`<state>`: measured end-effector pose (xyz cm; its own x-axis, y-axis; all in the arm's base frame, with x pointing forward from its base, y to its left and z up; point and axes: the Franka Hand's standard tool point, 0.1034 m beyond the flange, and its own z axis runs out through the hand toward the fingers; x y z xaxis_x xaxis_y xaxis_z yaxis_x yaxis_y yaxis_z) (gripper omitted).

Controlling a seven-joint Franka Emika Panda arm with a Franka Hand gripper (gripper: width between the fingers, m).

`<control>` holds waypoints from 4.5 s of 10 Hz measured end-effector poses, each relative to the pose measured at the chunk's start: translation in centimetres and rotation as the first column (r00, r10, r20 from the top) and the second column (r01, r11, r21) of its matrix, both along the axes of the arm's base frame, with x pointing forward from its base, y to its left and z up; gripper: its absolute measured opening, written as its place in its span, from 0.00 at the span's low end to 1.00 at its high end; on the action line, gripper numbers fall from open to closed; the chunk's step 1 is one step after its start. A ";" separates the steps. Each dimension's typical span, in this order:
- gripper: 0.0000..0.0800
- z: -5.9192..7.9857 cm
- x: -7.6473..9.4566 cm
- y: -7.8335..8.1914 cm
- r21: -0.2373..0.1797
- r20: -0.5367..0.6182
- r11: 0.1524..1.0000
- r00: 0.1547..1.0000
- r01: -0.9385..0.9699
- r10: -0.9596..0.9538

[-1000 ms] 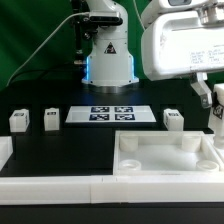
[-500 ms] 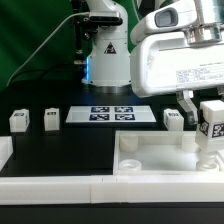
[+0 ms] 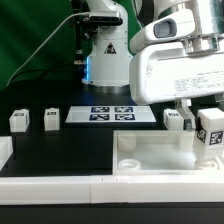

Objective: Assemble one leg

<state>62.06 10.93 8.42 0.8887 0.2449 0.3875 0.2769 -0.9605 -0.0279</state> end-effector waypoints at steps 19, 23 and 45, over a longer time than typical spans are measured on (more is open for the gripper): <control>0.81 -0.9 0.4 0.3 0.011 0.077 1.000 0.997 0.008 -0.008; 0.81 -0.9 0.4 0.3 0.011 0.077 1.000 0.997 0.008 -0.008; 0.38 -0.5 0.9 1.2 -0.039 -0.476 0.999 0.880 -0.013 -0.007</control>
Offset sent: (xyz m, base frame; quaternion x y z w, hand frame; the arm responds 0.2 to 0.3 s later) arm -0.0064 0.0048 -0.0194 0.0064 0.0298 0.0086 0.9995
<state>62.91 12.10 7.90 0.9627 0.2543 -0.0921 0.2430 -0.9628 -0.1185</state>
